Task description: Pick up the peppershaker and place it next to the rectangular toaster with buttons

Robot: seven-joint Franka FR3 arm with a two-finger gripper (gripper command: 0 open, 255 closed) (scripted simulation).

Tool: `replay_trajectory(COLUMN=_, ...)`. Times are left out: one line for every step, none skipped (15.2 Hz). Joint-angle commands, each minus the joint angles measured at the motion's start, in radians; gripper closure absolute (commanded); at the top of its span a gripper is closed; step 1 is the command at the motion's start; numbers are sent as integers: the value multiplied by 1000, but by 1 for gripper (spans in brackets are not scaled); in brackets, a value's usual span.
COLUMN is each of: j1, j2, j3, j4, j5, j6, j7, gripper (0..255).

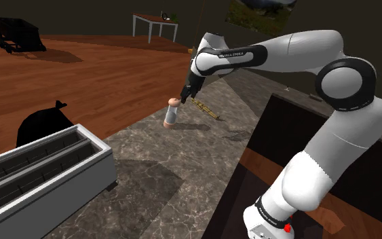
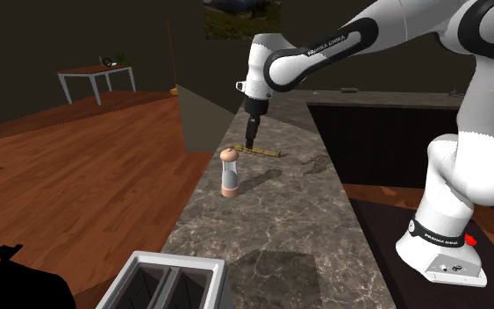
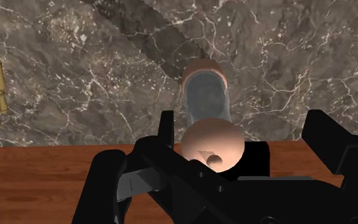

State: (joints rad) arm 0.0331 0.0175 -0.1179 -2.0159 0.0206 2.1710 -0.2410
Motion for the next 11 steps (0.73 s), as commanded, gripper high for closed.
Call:
replay_trajectory(j1=-2, j2=76, j3=-1, j4=66, j5=24, j6=17, j7=-25, gripper=0)
replay_trajectory(j1=-3, j2=115, j3=1, j4=103, j5=36, j6=22, j7=-37, gripper=0)
replay_trajectory(j1=-6, j2=153, j3=2, j4=141, j5=47, j6=25, j7=-48, gripper=0)
replay_trajectory(j1=-8, j2=180, j3=4, j4=167, j5=54, j6=26, j7=-55, gripper=0)
replay_trajectory(j1=-8, j2=187, j3=5, j4=163, j5=55, j6=38, j7=-56, gripper=0)
replay_trajectory(j1=-9, j2=193, j3=6, j4=159, j5=57, j6=49, j7=-57, gripper=0)
replay_trajectory(j1=-9, j2=201, j3=6, j4=155, j5=58, j6=60, j7=-58, gripper=0)
replay_trajectory(j1=-9, j2=208, j3=7, j4=151, j5=60, j6=71, j7=-59, gripper=0)
replay_trajectory(j1=-9, j2=215, j3=7, j4=147, j5=61, j6=82, j7=-60, gripper=0)
replay_trajectory(j1=-9, j2=223, j3=8, j4=144, j5=63, j6=92, j7=-61, gripper=0)
replay_trajectory(j1=-9, j2=230, j3=8, j4=141, j5=64, j6=103, j7=-62, gripper=0)
